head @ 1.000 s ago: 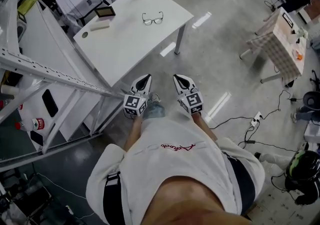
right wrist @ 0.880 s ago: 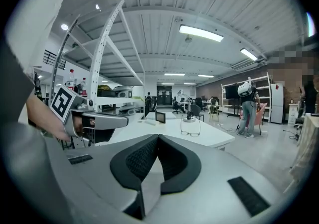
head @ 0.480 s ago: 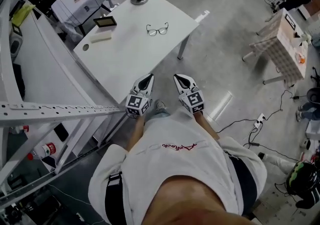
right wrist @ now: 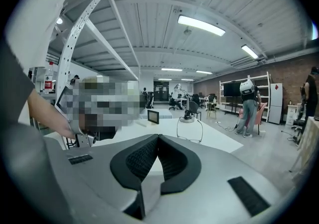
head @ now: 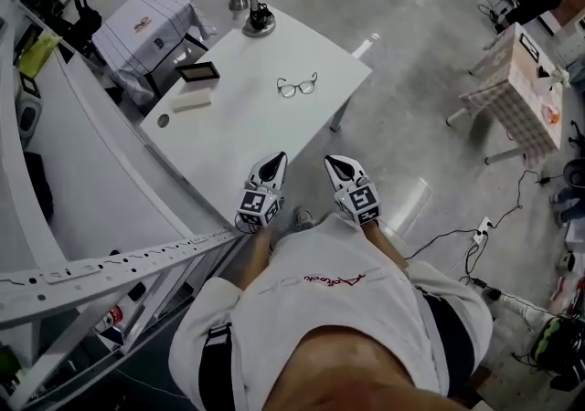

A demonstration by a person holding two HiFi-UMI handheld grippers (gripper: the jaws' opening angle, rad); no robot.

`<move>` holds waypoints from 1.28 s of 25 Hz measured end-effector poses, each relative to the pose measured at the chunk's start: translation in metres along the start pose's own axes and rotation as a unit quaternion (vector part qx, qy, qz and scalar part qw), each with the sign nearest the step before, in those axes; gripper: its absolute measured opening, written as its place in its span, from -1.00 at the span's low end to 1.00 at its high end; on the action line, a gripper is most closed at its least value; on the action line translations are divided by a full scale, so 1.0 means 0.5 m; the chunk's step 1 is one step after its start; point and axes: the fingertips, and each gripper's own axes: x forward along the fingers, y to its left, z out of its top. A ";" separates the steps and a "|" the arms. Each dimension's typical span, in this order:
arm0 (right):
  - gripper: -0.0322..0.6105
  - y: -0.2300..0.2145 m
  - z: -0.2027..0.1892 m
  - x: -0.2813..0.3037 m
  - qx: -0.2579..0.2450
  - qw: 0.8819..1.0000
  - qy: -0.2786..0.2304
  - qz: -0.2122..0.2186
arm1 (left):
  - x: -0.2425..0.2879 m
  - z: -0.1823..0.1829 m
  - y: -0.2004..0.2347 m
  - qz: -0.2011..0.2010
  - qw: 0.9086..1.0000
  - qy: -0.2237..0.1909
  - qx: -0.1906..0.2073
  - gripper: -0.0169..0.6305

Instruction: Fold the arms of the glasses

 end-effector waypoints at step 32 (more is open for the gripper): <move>-0.86 -0.274 0.029 0.234 0.025 0.999 -0.012 0.044 | 0.291 0.033 0.161 0.039 0.999 0.032 -0.016 -0.88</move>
